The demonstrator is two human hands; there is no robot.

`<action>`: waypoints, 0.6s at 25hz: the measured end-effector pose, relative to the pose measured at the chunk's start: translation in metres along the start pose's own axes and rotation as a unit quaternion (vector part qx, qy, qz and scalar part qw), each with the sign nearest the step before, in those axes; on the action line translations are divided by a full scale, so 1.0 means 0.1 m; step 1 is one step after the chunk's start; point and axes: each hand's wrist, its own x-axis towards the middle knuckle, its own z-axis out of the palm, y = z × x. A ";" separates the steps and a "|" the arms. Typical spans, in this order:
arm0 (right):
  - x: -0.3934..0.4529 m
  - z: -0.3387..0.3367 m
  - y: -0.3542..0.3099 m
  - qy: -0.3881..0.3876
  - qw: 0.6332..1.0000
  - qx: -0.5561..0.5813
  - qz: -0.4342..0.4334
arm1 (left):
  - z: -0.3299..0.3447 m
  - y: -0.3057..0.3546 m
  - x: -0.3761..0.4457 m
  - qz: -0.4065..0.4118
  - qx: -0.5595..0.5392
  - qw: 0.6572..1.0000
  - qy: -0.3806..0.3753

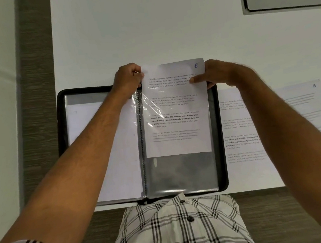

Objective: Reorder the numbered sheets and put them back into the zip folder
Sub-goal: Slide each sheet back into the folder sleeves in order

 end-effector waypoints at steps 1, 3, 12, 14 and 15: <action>0.00 0.01 -0.01 0.019 1.000 0.012 -0.011 | 0.00 -0.01 -0.01 0.006 0.032 0.999 -0.005; 0.01 0.01 -0.04 0.060 0.996 0.048 -0.039 | -0.02 -0.03 0.01 0.008 0.098 0.995 -0.024; 0.02 0.03 -0.14 0.044 0.996 -0.044 -0.057 | -0.06 -0.04 -0.02 0.040 0.062 0.993 -0.093; -0.04 0.05 -0.18 0.039 0.995 -0.053 -0.073 | -0.05 -0.07 -0.03 0.060 0.099 0.989 -0.095; -0.06 0.06 -0.19 0.036 0.995 -0.058 -0.079 | -0.05 -0.07 -0.04 0.070 0.115 0.986 -0.094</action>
